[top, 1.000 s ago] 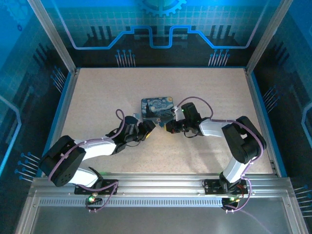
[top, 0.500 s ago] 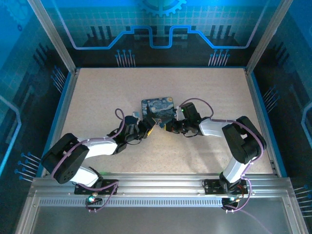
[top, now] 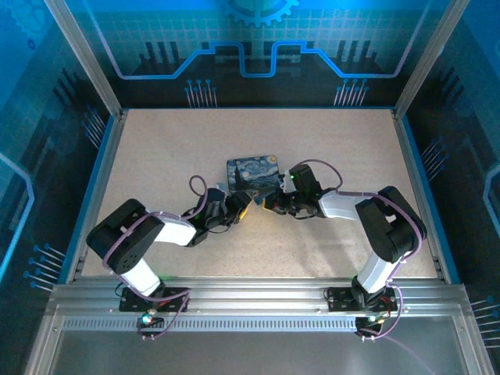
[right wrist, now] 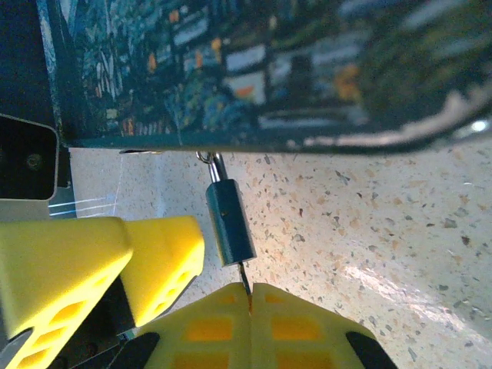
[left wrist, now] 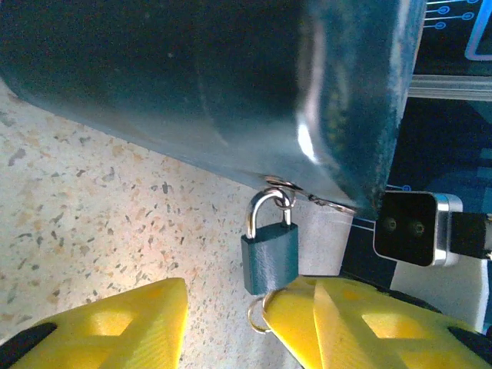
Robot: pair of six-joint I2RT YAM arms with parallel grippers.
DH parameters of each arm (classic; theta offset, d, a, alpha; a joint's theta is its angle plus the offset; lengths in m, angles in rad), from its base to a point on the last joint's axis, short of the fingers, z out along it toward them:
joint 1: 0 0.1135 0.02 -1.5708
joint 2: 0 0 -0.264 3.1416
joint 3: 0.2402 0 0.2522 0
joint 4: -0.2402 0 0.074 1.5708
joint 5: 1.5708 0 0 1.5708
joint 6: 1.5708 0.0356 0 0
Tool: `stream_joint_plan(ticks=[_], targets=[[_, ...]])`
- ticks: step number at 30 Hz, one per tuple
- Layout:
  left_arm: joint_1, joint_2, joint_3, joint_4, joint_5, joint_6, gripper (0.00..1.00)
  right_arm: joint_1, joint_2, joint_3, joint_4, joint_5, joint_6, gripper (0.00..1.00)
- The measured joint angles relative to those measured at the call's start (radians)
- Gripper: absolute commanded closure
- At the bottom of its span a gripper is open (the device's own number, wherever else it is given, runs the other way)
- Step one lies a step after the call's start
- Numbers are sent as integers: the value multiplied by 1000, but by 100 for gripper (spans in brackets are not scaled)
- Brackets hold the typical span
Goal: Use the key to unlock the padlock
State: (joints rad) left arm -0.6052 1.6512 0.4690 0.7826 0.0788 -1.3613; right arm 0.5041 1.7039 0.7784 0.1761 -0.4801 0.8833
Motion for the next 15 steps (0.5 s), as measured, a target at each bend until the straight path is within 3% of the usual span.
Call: stream_joint_plan(ticks=[15], targets=[[-14,110,49,97,12,-32,53,2,0,0,0,0,8,100]])
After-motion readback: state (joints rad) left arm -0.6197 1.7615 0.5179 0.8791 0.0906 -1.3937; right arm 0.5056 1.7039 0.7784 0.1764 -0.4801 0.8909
